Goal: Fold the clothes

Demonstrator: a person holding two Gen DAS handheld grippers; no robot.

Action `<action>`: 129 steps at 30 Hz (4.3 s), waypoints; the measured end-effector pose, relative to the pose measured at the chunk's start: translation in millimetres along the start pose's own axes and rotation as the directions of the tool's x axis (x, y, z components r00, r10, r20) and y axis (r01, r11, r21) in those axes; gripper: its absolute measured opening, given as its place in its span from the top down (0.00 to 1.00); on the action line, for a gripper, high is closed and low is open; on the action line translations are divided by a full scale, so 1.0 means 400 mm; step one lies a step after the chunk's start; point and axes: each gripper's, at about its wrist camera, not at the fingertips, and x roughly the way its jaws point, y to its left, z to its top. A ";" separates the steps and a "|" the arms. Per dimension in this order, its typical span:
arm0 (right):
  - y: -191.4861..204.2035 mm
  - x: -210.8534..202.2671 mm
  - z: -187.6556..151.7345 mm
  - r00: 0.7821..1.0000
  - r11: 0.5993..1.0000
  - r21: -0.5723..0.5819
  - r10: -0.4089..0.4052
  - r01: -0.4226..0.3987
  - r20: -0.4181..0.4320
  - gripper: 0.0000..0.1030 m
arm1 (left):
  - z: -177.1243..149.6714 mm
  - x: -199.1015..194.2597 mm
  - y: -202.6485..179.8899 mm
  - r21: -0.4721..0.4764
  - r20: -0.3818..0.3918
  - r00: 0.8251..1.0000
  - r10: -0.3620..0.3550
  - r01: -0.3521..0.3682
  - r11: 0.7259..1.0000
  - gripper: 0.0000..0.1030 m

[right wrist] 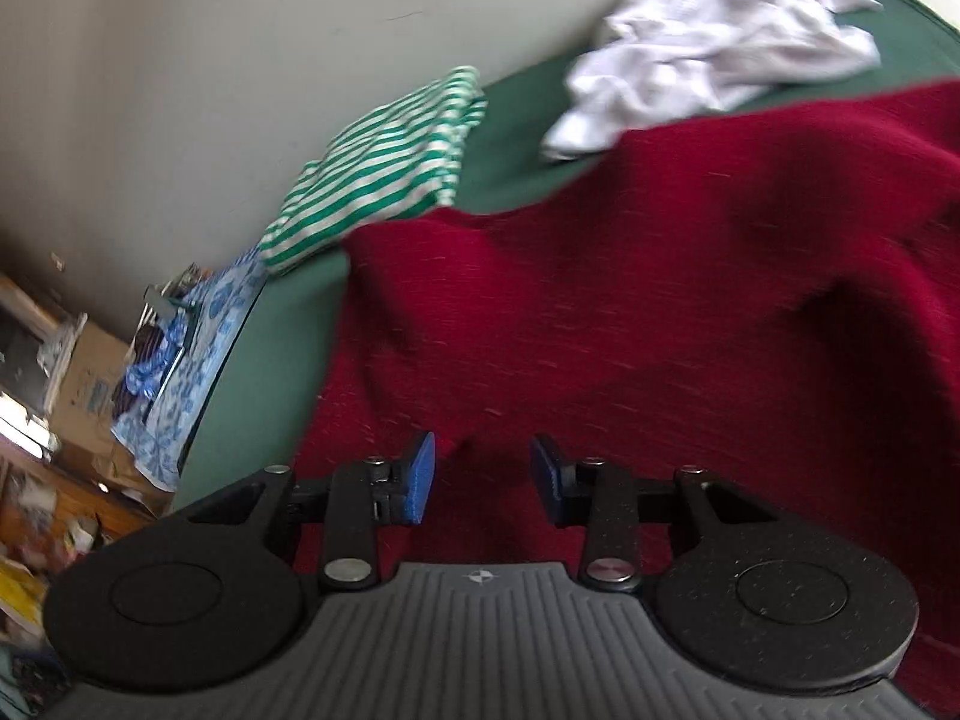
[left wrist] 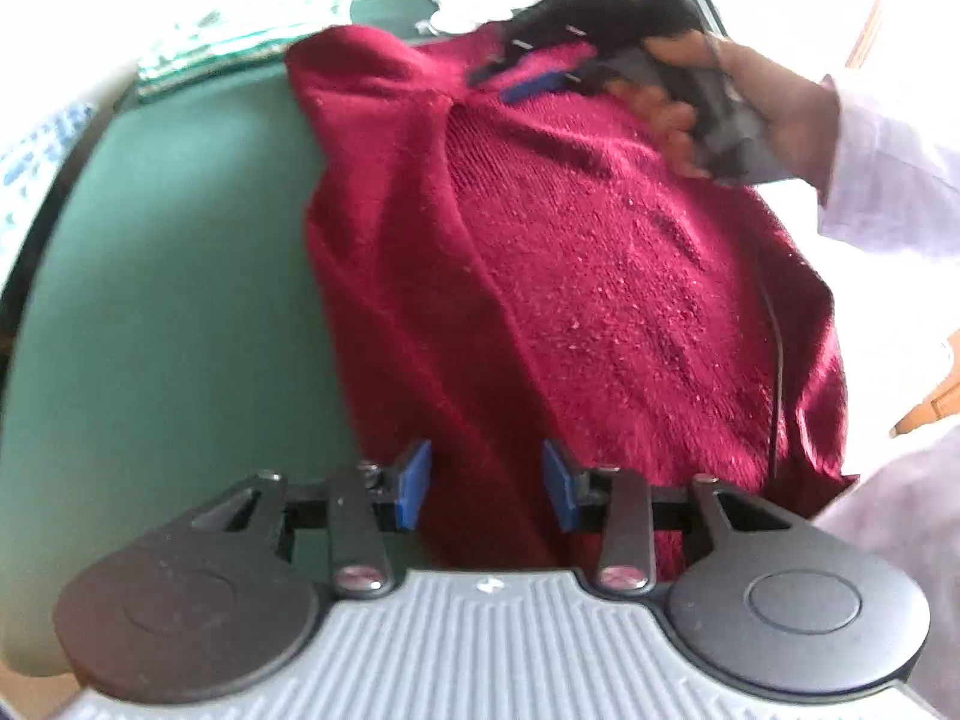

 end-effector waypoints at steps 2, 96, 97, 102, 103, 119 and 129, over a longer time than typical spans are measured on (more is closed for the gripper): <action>0.025 0.035 0.002 1.000 1.000 0.011 0.000 0.000 -0.001 0.62 | -0.013 0.019 -0.009 -0.007 -0.008 1.000 0.011 -0.011 1.000 0.49; 0.198 -0.037 -0.191 0.927 0.914 -0.294 0.176 -0.279 -0.332 0.70 | -0.175 -0.094 0.073 -0.096 -0.027 1.000 0.006 -0.009 0.995 0.61; 0.195 -0.057 -0.224 0.924 0.917 -0.288 0.172 -0.277 -0.342 0.70 | -0.169 -0.087 0.075 -0.073 -0.024 1.000 -0.009 0.007 0.997 0.62; 0.221 -0.165 -0.325 0.970 0.947 -0.290 0.074 -0.141 -0.230 0.66 | -0.151 -0.042 0.078 0.106 -0.071 0.994 -0.088 0.095 0.990 0.74; 0.231 -0.193 -0.340 0.971 0.951 -0.276 0.078 -0.140 -0.224 0.65 | -0.155 -0.045 0.085 0.126 -0.077 0.990 -0.121 0.130 0.983 0.74; 0.344 -0.263 -0.621 0.992 0.988 -0.149 0.025 -0.044 -0.127 0.95 | -0.202 -0.033 0.109 0.250 -0.087 0.930 -0.358 0.369 0.895 1.00; 0.339 -0.249 -0.609 0.984 0.975 -0.214 0.031 -0.068 -0.173 0.85 | -0.236 -0.038 0.097 0.168 -0.143 0.958 -0.250 0.273 0.947 0.98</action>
